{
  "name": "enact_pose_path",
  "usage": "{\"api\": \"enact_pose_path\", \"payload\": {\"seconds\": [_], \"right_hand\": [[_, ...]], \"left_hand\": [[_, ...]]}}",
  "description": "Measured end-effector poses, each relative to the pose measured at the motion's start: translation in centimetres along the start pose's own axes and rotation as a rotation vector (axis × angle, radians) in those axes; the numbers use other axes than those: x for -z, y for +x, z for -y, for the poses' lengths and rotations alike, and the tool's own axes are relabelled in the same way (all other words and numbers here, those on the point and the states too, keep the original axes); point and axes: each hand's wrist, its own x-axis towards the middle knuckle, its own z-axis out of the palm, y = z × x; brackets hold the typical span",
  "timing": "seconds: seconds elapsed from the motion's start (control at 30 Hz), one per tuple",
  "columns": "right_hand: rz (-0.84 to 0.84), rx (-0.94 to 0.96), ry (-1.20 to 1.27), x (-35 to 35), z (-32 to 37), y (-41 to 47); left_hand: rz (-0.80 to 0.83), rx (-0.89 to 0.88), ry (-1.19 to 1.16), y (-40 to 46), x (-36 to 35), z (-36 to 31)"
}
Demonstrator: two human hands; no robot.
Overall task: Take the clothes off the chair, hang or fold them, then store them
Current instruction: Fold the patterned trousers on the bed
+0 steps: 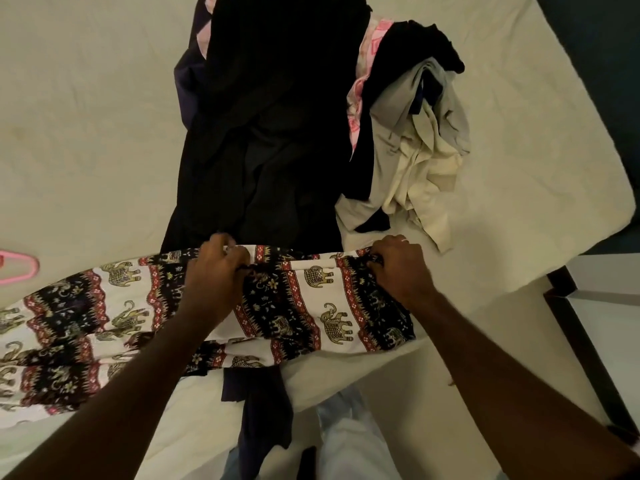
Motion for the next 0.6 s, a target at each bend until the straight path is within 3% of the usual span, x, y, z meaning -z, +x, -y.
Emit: {"api": "enact_pose_path", "payload": {"seconds": [0.07,0.17,0.23,0.3,0.43,0.6], "right_hand": [[-0.055,0.055,0.098,0.9,0.0,0.5],[-0.219,0.114,0.476,3.7,0.3,2.3],[-0.296,0.122,0.536,5.5,1.0,3.9],[-0.317,0.113,0.442,6.1,1.6,5.6],[-0.157,-0.007,0.033,5.2,2.8,7.3],[-0.338,-0.034,-0.022,4.8,7.2,6.2]], "left_hand": [[-0.032,0.072,0.039,-0.2,0.1,0.2],[-0.059,0.168,-0.066,0.0,0.8,0.9],[-0.13,0.175,-0.104,0.6,1.6,1.3],[-0.173,0.149,-0.152,1.5,2.1,1.4],[-0.092,0.204,-0.127,2.9,2.0,0.8],[-0.209,0.218,-0.067,-0.2,1.6,1.0]]}}
